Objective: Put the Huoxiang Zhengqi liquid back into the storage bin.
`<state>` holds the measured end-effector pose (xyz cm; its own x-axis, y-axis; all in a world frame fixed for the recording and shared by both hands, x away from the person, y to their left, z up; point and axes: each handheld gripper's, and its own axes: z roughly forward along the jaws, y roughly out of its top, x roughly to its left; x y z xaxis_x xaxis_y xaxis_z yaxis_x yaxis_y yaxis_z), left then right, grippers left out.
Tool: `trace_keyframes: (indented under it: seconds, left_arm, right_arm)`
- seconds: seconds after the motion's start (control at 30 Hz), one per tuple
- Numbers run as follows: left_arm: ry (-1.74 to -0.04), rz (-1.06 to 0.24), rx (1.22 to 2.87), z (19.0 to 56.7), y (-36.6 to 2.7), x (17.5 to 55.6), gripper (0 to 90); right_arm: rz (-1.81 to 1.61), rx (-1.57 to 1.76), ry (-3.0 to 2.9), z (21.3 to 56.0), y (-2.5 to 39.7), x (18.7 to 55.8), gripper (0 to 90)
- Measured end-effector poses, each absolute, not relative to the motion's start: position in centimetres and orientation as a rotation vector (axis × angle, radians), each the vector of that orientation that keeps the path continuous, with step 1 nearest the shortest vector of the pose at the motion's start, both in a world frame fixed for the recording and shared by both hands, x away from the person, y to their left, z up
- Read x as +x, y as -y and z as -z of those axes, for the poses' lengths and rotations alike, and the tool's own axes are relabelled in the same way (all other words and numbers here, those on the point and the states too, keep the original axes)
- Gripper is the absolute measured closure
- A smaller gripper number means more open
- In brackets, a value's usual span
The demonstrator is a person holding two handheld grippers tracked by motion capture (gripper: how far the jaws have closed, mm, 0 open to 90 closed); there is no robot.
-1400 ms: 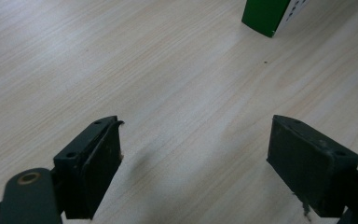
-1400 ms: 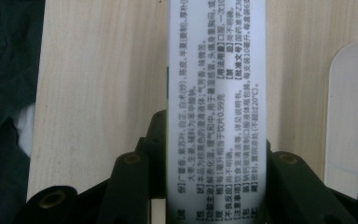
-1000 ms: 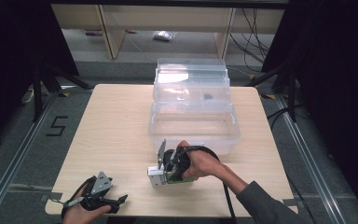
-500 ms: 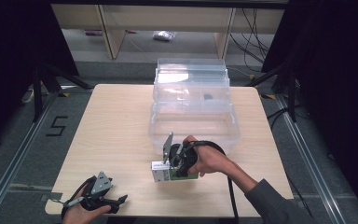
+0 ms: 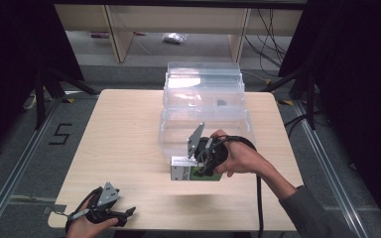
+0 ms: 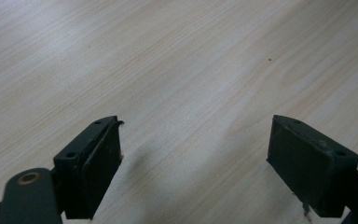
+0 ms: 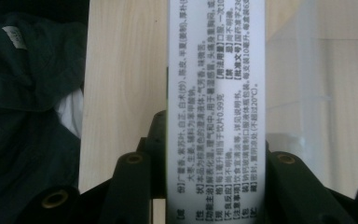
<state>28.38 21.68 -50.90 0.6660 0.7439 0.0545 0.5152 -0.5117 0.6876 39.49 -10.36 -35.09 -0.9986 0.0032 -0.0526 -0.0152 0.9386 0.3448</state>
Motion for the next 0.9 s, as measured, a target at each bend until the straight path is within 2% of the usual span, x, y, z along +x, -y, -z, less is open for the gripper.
trace_keyframes:
  seconds: [0.33,0.9]
  left_arm:
    - [-0.969,-0.452,2.233,51.0,-21.7,28.4,16.8]
    - [-0.97,-0.454,2.236,51.0,-21.7,28.4,16.7]
  right_arm:
    - [-0.514,0.11,-3.027,31.6,12.9,40.5,65.6]
    - [-0.498,0.109,-3.012,29.6,15.1,44.7,65.5]
